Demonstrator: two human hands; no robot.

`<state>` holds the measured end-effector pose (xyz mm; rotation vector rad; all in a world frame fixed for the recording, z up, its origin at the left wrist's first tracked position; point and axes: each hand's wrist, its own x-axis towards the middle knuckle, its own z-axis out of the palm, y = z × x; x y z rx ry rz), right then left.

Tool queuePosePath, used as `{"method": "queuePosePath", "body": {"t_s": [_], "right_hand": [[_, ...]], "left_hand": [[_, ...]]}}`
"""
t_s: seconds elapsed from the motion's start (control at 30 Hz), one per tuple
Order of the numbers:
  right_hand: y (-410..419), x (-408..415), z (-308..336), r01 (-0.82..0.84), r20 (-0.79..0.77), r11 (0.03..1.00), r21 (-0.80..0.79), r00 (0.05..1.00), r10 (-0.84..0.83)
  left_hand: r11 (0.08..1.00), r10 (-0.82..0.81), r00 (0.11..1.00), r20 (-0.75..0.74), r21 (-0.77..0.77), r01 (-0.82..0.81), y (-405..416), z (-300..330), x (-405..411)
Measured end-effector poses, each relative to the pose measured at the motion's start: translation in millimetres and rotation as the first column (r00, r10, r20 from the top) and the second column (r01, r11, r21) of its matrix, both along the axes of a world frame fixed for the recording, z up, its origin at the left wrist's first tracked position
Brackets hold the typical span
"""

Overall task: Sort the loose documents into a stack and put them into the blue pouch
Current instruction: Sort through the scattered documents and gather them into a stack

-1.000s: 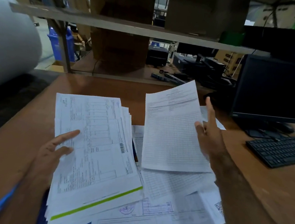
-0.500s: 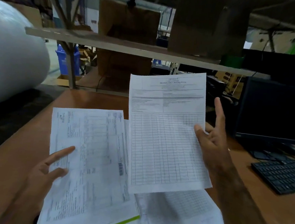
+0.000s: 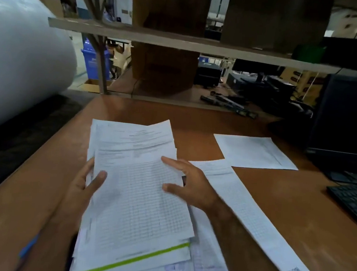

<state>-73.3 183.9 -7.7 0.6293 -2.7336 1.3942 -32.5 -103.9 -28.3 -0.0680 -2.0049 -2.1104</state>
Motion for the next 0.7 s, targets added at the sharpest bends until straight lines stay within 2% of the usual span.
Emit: {"method": "queuePosePath", "body": {"t_s": [0.07, 0.17, 0.2, 0.27, 0.3, 0.33, 0.4, 0.5, 0.57, 0.63, 0.7], "right_hand": [[0, -4, -1, 0.028, -0.077, 0.983, 0.180, 0.997, -0.015], [14, -7, -1, 0.157, -0.074, 0.970, 0.184, 0.987, -0.145], [25, -7, -1, 0.272, -0.117, 0.936, 0.224, 0.961, -0.252], [62, -6, -9, 0.473, -0.149, 0.781, 0.408, 0.878, -0.454], [81, -1, -12, 0.503, -0.114, 0.717, 0.483, 0.848, -0.518], [98, 7, -13, 0.496, -0.050, 0.693, 0.524, 0.830, -0.556], [119, 19, -12, 0.477, 0.035, 0.718, 0.507, 0.821, -0.570], [130, 13, -9, 0.492, 0.031, 0.748, 0.446, 0.827, -0.562], [135, 3, -4, 0.442, 0.088, 0.802, 0.402, 0.853, -0.515], [139, -3, 3, 0.389, 0.045, 0.831, 0.397, 0.897, -0.441], [143, -5, 6, 0.385, -0.043, 0.857, 0.343, 0.918, -0.395]], "left_hand": [[0.998, -0.017, 1.000, 0.013, -0.059, 0.018, -5, -5, -4], [0.996, -0.074, 0.997, -0.017, -0.056, 0.073, -9, -14, -9], [0.997, -0.070, 0.997, -0.028, -0.047, 0.068, -9, -17, -10], [0.999, -0.053, 0.999, -0.007, 0.009, 0.053, -5, -22, -9], [0.998, -0.041, 0.999, 0.029, 0.037, 0.040, -3, -24, -9], [0.998, -0.034, 0.995, 0.091, 0.058, 0.029, -1, -26, -11], [0.994, -0.070, 0.982, 0.177, 0.097, 0.053, 1, -24, -11], [0.987, -0.156, 0.987, 0.034, 0.028, 0.156, -2, -20, -9], [0.985, -0.170, 0.985, -0.022, -0.028, 0.170, -6, -24, -9], [0.990, -0.134, 0.991, -0.009, -0.034, 0.134, -8, -29, -10], [0.993, -0.119, 0.992, 0.043, 0.027, 0.118, -5, -23, -7]]}}
